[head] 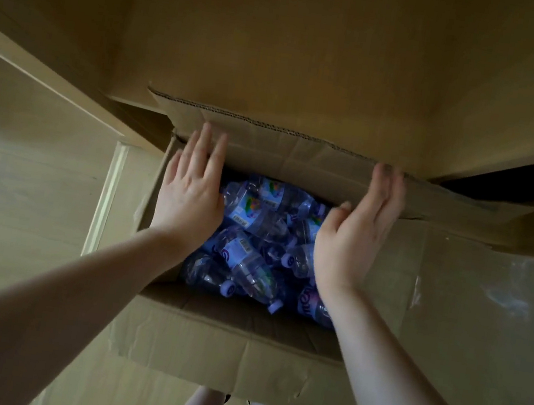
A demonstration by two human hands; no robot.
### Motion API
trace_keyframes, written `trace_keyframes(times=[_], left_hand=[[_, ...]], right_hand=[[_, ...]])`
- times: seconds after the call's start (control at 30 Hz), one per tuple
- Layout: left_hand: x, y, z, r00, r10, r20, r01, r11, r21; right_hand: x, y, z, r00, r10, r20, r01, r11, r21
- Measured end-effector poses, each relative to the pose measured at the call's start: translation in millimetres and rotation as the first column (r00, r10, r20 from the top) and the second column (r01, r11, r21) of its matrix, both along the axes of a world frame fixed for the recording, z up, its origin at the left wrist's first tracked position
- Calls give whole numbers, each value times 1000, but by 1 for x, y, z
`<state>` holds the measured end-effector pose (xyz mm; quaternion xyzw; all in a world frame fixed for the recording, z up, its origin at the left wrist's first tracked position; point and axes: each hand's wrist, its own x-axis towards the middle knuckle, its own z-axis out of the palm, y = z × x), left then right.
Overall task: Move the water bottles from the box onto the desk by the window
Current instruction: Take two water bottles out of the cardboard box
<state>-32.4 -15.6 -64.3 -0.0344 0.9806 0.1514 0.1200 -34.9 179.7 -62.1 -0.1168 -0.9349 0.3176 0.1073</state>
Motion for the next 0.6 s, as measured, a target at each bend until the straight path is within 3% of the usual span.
trace_keyframes(times=[0.03,0.1,0.17,0.23,0.27,0.33,0.4,0.5,0.6], left_hand=[[9,-3,-5,999,-24,49,26,999,-45],[29,-16,-18,986,-35,161,54,992,-116],[46,-32,-24,970,16,243,20,990,-142],[58,-46,-26,953,35,301,4,992,-129],[63,-52,-28,943,5,332,34,993,-113],[70,-60,-36,904,-140,405,196,976,-100],[77,-66,-50,853,-294,431,371,923,-105],[84,-67,-73,822,-374,429,461,879,-118],[88,-62,-84,854,-353,382,425,897,-120]], right_hand=[[14,-7,-1,998,61,8,-61,998,-34],[37,-29,-8,942,239,234,-197,961,-192],[55,-58,-21,702,436,563,-232,888,-398],[67,-87,-39,453,541,708,-100,820,-563],[69,-102,-50,396,543,740,39,795,-605],[66,-128,-67,341,513,788,387,687,-615],[56,-151,-91,316,473,823,565,603,-563],[35,-173,-125,294,437,850,622,587,-517],[25,-183,-140,245,440,864,591,639,-493]])
